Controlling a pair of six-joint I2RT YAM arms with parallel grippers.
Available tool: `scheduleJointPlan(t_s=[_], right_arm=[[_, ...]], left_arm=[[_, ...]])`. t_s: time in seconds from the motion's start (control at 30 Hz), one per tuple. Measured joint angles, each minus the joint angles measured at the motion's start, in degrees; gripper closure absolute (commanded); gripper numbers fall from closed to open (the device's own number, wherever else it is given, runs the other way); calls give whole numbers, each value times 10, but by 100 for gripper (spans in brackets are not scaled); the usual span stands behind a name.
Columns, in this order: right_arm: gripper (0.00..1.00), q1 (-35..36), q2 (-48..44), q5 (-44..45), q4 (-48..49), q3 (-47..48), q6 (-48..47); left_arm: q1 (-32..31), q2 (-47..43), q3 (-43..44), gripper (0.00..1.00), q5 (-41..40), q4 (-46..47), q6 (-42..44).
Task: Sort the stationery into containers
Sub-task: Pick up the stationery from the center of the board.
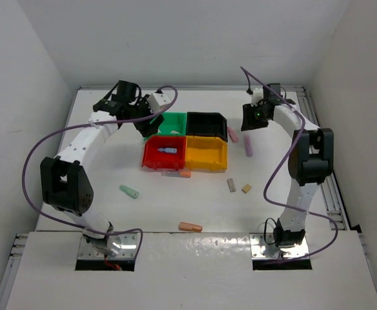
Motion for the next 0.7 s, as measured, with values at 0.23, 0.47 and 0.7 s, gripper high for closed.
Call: scheduleJointPlan(t_s=[0.23, 0.47, 0.7], right_arm=[[48, 38, 44, 14, 0, 19, -38], [44, 63, 73, 40, 2, 30, -64], [43, 74, 115, 57, 11, 44, -81]], left_arm=[[21, -32, -14, 33, -19, -3, -22], [41, -50, -29, 32, -30, -9, -37], [56, -50, -29, 32, -37, -10, -45]])
